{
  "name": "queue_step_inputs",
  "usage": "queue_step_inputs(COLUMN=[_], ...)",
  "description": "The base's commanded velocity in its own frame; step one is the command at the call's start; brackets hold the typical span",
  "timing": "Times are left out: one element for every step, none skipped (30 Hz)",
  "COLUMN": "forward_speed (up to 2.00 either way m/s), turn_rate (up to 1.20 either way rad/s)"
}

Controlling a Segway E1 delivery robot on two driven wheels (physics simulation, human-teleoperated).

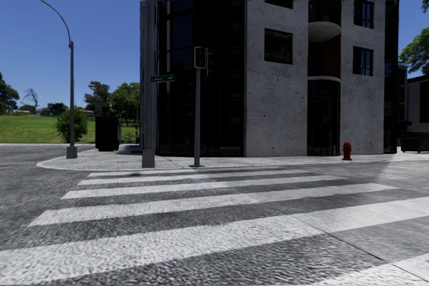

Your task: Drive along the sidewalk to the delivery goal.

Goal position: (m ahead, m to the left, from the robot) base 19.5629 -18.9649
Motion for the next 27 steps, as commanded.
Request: queue_step_inputs(forward_speed=[1.31, 1.31, 1.31, 1.31, 1.31, 1.31, 1.31, 1.31, 1.35, 1.5, 2.0, 2.0, 2.0, 2.0, 2.0, 2.0, 2.0, 2.0, 2.0, 2.0, 2.0, 2.0, 2.0, 2.0, 2.0, 2.0, 2.0], turn_rate=[-0.39, -0.39, -0.39, -0.39, -0.39, -0.39, -0.39, -0.39, -0.39, -0.39, -0.39, -0.39, -0.39, -0.39, -0.39, -0.37, -0.37, -0.37, -0.36, -0.29, -0.06, 0.0, 0.0, 0.0, 0.0, 0.0, 0.0])
